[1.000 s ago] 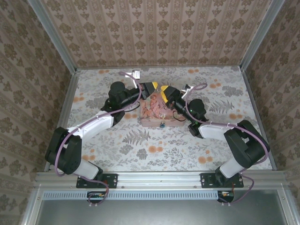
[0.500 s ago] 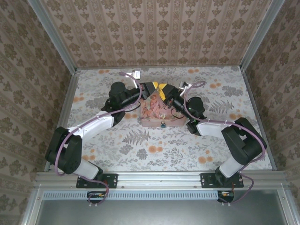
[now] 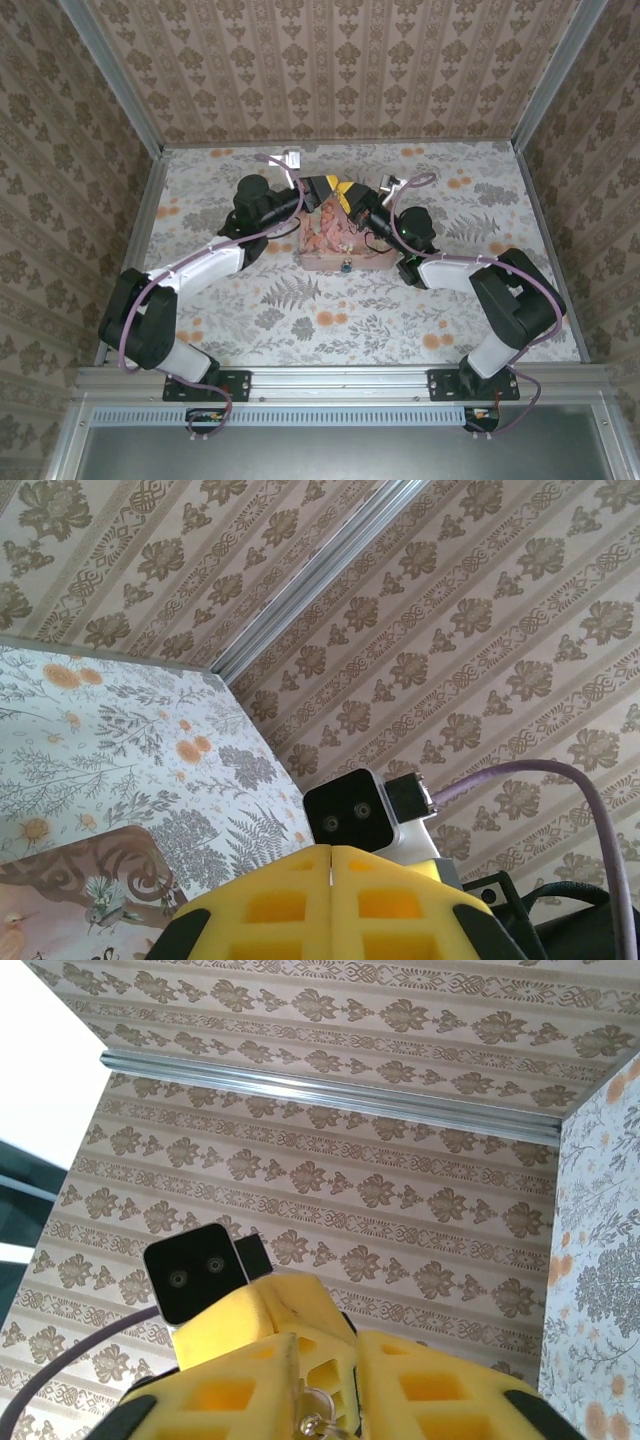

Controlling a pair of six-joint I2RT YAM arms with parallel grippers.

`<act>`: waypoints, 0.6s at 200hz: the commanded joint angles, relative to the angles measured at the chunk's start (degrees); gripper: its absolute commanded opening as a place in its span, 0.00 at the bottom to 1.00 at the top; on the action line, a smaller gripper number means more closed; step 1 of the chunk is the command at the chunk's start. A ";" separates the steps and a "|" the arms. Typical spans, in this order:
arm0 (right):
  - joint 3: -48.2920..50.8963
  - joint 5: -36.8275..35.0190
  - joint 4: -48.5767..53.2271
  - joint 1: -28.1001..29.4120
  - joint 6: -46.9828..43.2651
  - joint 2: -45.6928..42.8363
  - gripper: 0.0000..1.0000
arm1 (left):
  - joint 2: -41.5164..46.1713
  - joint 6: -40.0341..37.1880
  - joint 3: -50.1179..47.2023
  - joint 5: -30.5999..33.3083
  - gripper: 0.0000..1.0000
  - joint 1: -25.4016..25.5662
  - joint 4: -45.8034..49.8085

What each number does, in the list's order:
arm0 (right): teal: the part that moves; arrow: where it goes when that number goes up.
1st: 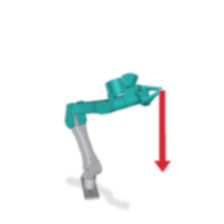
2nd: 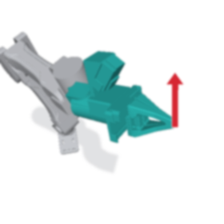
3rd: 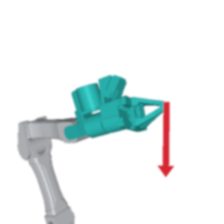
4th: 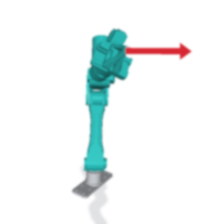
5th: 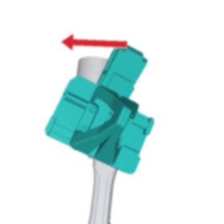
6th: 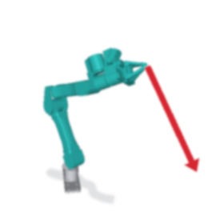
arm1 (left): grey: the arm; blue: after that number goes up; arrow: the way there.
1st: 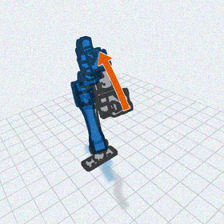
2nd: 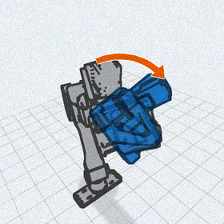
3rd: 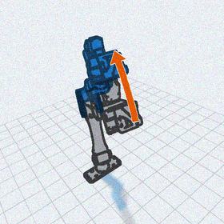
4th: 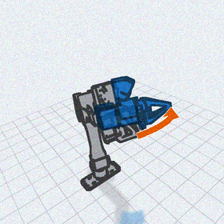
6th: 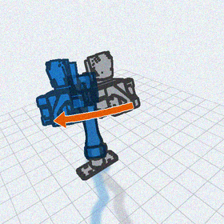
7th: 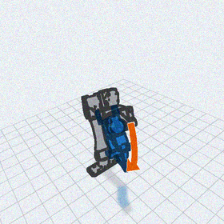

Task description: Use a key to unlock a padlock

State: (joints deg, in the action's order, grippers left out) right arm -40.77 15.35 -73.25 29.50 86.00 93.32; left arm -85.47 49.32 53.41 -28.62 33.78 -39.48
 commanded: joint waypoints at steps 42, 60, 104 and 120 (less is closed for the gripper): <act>-1.59 0.56 -3.34 0.30 0.92 0.64 0.00 | -1.01 0.51 -0.19 -0.12 0.00 0.54 -2.53; -1.46 0.42 -3.32 0.30 1.00 0.56 0.00 | -0.90 0.60 -0.37 -0.12 0.00 0.53 -2.62; -0.60 -0.19 -3.33 0.10 1.28 0.30 0.50 | -0.58 1.17 -0.77 0.34 0.00 0.55 -3.34; 0.52 -0.54 -3.15 -0.13 0.75 -0.47 0.73 | -0.16 0.96 -0.71 0.84 0.00 0.50 -2.21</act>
State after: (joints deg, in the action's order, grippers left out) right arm -40.88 15.29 -73.43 29.50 87.20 93.73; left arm -85.56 49.78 53.21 -28.49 33.78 -39.97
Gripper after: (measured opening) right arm 0.474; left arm 0.043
